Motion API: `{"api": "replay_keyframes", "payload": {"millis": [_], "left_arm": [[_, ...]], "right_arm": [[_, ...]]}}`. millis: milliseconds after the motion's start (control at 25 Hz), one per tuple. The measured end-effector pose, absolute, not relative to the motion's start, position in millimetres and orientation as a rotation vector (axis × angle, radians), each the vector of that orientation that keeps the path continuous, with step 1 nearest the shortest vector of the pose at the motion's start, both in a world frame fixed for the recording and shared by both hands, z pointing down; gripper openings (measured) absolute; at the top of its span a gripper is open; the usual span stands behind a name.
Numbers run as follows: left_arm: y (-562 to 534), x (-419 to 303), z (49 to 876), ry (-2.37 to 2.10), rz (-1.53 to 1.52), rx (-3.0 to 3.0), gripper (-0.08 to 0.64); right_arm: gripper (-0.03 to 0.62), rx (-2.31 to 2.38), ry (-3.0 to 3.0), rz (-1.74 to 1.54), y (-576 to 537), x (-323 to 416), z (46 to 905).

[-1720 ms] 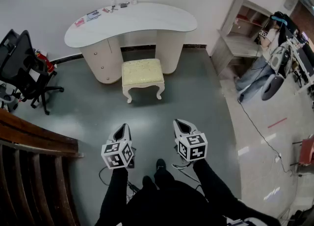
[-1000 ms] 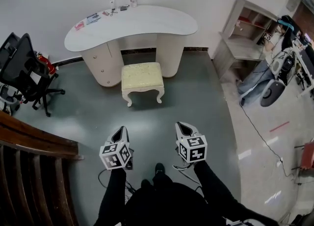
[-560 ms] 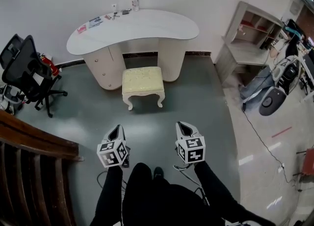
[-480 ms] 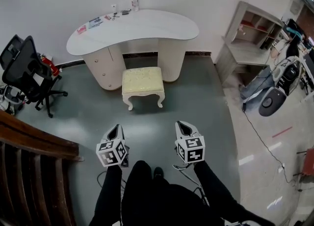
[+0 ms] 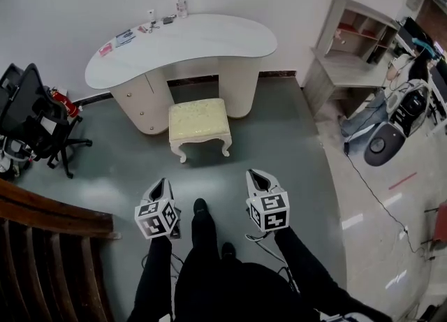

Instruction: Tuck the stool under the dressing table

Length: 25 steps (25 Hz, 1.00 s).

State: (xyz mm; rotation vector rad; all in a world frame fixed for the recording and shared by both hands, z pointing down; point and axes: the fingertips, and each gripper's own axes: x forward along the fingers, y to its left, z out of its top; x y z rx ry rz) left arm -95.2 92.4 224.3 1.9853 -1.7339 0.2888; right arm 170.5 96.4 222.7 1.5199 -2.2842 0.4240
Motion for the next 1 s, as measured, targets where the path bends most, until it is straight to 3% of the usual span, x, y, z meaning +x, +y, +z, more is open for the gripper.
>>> {"api": "replay_keyframes", "payload": {"millis": [1000], "left_arm": [[-162.8, -179.4, 363.3, -1.571, 0.522, 1.881, 0.009]], "right_arm": [[0.003, 1.561, -1.944, 0.631, -159.0, 121.5, 353.3]]}}
